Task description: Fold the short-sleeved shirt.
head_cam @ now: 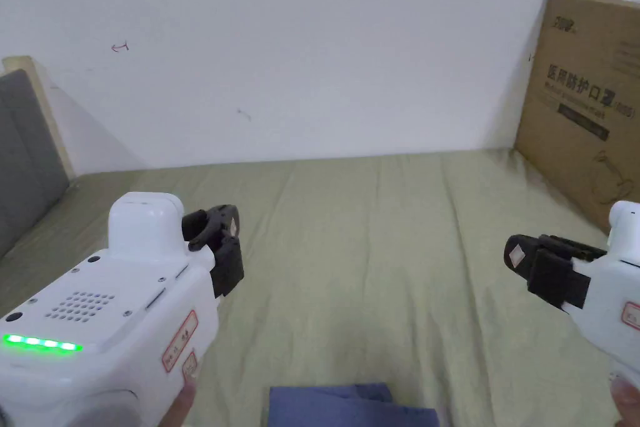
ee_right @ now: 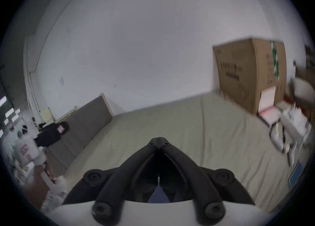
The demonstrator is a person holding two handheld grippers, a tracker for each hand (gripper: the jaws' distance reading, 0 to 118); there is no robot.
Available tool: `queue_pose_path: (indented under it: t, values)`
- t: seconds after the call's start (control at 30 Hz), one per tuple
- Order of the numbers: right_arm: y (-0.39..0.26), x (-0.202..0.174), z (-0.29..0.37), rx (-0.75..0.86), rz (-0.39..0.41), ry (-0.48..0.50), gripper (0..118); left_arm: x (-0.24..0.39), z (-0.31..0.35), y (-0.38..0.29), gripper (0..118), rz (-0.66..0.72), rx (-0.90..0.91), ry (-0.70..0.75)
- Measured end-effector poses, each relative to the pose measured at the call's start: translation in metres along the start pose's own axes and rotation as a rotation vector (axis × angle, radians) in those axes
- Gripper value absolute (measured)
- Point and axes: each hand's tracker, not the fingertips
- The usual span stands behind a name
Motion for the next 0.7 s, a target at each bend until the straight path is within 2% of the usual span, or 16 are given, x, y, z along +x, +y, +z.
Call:
queue_pose_path:
  t: [0.1,0.13,0.2,0.3,0.4,0.57,0.7]
  values:
    - [-0.004,-0.016,-0.01,0.096,0.126,-0.088,0,0.006,0.005,-0.003,4,-0.047,0.014,0.095]
    - [-0.006,-0.021,-0.011,0.106,0.14,-0.127,0,0.009,0.007,-0.006,4,-0.051,0.02,0.095]
    - [-0.01,-0.025,-0.011,0.139,0.131,-0.129,0,0.014,0.008,-0.013,4,-0.041,0.026,0.094]
    - [-0.023,-0.024,-0.01,0.146,0.184,-0.189,0,0.019,0.012,-0.026,4,-0.012,0.017,0.119]
    - [-0.033,-0.011,-0.002,0.122,0.12,-0.195,0,0.019,0.017,-0.037,4,0.032,0.0,0.14]
    - [-0.03,0.003,0.002,0.12,0.116,-0.233,0,0.016,0.012,-0.037,4,0.046,-0.013,0.155]
    - [-0.024,0.006,0.004,0.132,0.051,-0.191,0,0.016,0.011,-0.038,4,0.055,-0.022,0.143]
